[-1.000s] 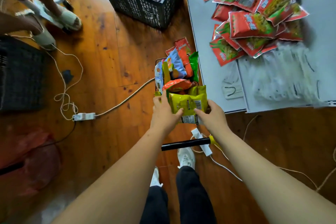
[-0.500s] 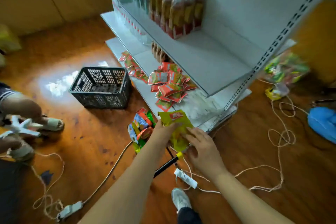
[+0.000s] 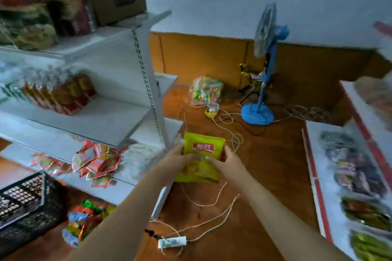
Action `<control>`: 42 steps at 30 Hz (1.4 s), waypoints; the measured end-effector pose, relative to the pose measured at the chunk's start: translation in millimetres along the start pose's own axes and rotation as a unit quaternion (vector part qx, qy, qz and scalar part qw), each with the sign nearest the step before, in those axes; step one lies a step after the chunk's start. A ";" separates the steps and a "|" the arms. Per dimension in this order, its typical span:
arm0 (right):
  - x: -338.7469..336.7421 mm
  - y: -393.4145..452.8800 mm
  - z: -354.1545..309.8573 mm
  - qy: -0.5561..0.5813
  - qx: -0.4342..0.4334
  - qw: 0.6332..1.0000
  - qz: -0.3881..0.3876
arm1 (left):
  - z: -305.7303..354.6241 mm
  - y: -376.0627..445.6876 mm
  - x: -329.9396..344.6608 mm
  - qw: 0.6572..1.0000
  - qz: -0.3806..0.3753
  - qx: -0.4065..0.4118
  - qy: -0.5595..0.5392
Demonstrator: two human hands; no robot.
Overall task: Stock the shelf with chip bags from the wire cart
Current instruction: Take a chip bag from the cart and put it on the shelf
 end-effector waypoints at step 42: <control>-595.6 -335.7 486.5 -0.010 0.427 0.677 0.600 | -306.9 34.7 855.7 0.735 -0.565 -0.016 0.374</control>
Point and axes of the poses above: each hand's wrist, its own y-axis towards the middle knuckle, its own x-axis out of the palm, z = x × y, the point moved 4 cm from there along y, towards the middle knuckle, and after that the axes turned 6 degrees about -y, right-handed, at the moved point
